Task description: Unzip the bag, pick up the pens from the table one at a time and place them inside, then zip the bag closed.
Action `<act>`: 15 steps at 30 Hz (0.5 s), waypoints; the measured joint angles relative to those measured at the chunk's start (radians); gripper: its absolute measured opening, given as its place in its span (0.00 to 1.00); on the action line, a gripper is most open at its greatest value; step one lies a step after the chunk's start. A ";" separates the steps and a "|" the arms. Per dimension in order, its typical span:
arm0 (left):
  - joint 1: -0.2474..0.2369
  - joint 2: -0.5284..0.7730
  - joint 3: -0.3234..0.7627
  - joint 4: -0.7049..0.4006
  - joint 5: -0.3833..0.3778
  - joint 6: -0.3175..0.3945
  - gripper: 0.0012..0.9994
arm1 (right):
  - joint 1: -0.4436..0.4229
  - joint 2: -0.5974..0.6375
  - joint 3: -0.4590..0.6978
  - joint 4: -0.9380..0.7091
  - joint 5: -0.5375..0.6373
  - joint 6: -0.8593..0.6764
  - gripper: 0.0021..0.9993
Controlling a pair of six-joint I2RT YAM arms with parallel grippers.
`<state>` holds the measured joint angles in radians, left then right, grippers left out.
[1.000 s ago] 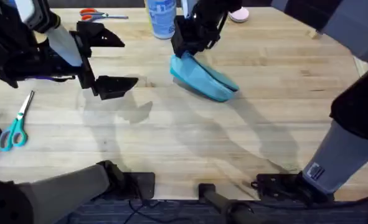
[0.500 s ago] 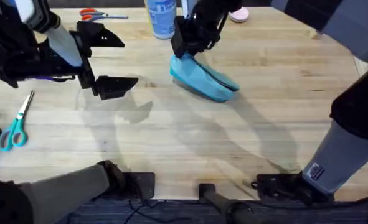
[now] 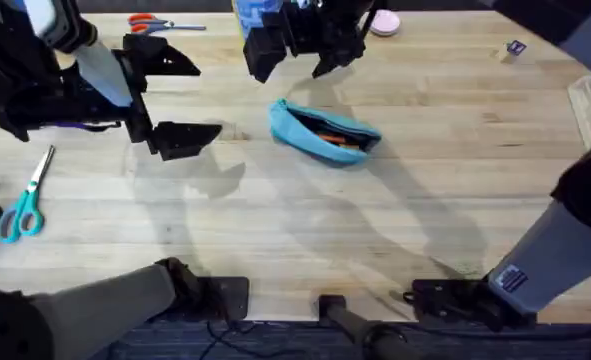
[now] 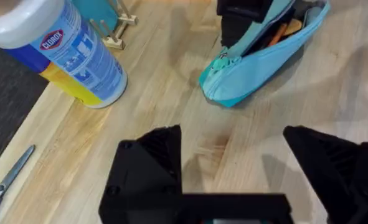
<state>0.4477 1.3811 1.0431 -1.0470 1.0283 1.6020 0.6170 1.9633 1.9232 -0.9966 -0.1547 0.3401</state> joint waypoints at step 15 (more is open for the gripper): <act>0.000 0.000 0.000 0.000 0.000 0.000 0.99 | 0.000 0.000 0.000 -0.024 -0.003 0.006 1.00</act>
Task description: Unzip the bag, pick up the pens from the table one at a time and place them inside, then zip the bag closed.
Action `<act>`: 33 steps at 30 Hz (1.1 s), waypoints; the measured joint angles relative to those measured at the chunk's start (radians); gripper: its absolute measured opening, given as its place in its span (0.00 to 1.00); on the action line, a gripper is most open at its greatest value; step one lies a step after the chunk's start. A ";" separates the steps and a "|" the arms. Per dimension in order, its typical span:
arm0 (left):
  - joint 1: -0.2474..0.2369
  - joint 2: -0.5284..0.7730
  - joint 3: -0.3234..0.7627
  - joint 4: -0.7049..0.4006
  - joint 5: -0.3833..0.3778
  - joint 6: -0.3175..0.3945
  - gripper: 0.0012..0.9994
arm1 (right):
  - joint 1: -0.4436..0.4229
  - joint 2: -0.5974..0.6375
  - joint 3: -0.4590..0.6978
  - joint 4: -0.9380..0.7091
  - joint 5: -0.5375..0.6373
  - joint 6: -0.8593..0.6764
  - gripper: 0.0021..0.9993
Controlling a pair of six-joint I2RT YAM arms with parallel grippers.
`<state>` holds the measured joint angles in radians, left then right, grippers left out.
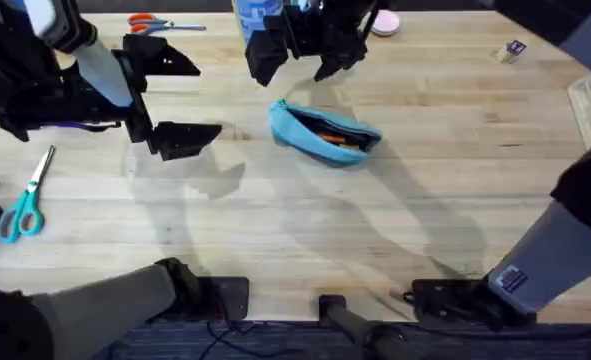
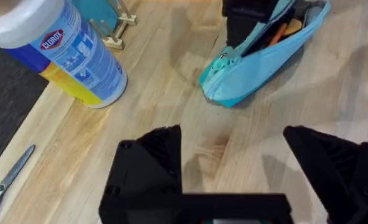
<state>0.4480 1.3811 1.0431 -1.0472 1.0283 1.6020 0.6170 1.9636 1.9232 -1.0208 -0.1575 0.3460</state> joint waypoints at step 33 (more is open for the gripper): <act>0.000 0.000 0.000 0.000 0.000 0.000 0.99 | 0.047 0.055 0.000 0.075 0.116 0.247 1.00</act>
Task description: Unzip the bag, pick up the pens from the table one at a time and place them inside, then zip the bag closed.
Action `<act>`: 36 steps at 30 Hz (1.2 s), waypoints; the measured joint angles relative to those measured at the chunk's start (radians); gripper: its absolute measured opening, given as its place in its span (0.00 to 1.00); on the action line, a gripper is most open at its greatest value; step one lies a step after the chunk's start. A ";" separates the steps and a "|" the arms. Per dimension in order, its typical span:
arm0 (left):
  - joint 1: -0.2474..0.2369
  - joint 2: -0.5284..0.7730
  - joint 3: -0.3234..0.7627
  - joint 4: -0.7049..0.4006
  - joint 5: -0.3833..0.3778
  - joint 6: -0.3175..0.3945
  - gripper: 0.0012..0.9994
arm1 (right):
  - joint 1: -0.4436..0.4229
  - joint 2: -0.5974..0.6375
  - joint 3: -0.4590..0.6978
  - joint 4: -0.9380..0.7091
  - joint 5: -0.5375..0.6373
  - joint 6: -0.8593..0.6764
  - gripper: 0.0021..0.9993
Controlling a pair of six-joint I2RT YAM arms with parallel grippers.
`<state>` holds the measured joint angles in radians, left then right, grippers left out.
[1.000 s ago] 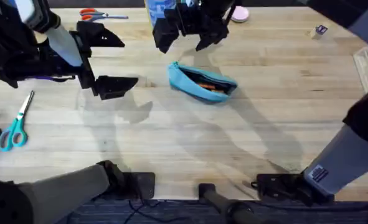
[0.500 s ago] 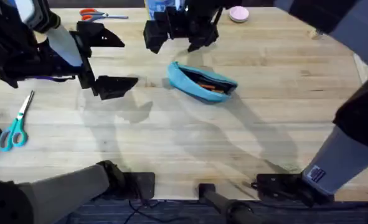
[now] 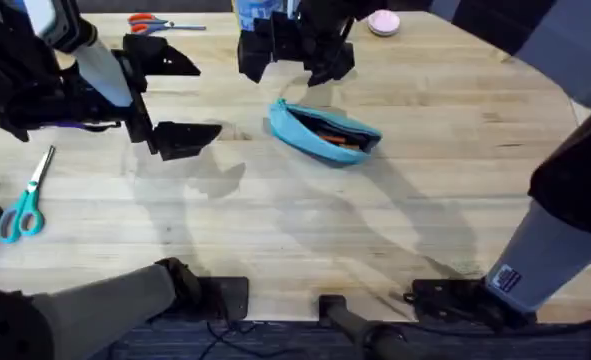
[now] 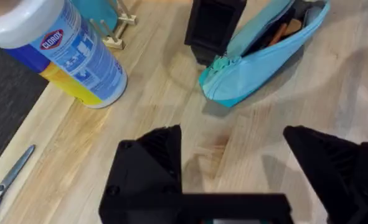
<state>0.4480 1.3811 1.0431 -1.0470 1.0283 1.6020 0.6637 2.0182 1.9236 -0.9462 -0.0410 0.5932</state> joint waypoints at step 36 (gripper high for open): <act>0.000 0.000 0.000 0.000 0.000 0.000 0.99 | 0.017 0.072 -0.049 0.032 0.000 0.036 0.97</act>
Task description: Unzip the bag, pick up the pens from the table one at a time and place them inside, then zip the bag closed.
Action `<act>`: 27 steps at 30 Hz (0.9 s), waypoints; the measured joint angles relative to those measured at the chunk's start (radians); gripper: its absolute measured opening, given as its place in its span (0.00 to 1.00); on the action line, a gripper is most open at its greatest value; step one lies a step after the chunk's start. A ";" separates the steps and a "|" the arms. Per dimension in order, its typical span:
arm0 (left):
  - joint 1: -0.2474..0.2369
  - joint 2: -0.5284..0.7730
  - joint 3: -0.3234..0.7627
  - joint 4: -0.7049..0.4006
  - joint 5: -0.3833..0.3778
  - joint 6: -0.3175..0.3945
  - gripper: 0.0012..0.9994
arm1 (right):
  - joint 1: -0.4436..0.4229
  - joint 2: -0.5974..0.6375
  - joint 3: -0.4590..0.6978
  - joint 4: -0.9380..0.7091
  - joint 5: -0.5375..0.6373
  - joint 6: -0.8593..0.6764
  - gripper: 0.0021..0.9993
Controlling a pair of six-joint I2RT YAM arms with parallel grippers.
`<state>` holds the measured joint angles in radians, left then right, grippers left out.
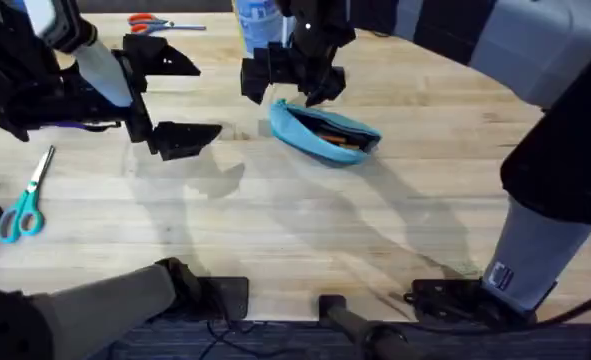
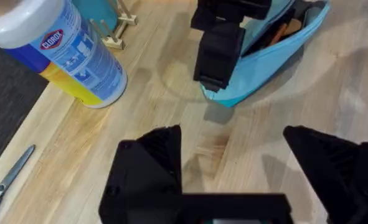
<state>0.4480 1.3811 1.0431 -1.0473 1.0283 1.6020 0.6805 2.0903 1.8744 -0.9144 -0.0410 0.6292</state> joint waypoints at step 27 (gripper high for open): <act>0.000 0.000 0.000 0.000 0.000 0.000 1.00 | 0.025 0.000 0.000 0.001 0.025 0.014 0.46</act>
<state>0.4480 1.3811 1.0431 -1.0473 1.0283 1.6020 0.7059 2.0903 1.8744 -0.9131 -0.0155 0.6437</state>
